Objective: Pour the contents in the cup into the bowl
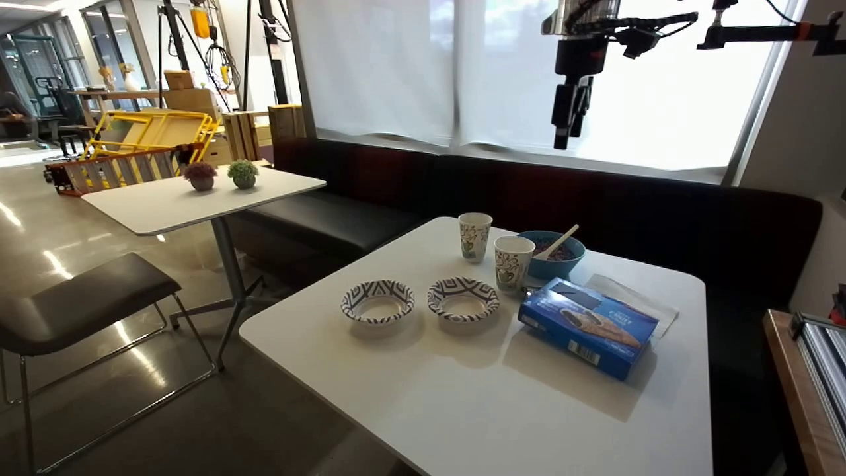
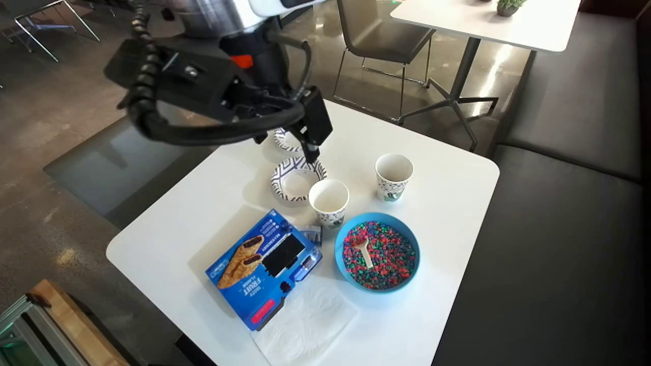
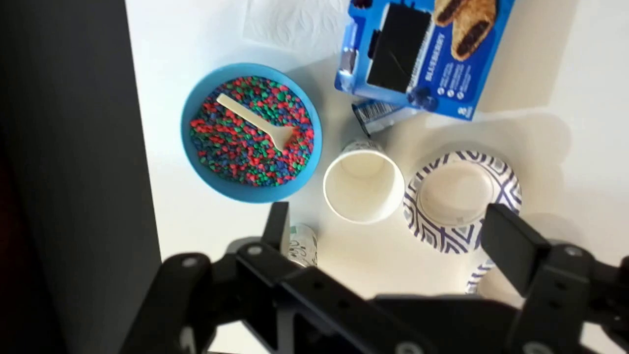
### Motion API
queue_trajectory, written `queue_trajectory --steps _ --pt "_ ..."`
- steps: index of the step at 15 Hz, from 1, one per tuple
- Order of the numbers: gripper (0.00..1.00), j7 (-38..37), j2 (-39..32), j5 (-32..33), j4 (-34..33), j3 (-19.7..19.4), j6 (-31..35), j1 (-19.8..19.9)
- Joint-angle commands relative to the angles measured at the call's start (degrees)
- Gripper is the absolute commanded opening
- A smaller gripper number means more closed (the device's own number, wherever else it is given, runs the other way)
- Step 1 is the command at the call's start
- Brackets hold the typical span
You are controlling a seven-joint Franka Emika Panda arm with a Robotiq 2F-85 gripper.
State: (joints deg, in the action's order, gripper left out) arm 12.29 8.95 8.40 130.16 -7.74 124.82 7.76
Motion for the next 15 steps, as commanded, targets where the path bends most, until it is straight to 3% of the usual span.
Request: queue_trajectory --steps 1,9,15 --pt "1.00 -0.80 -10.82 -9.01 -9.77 -1.18 3.35 -0.27" --pt "1.00 -6.19 -28.03 -17.18 -23.24 -0.04 12.34 2.09" --pt "1.00 -13.40 -38.64 -14.35 -30.83 -0.64 14.87 1.48"
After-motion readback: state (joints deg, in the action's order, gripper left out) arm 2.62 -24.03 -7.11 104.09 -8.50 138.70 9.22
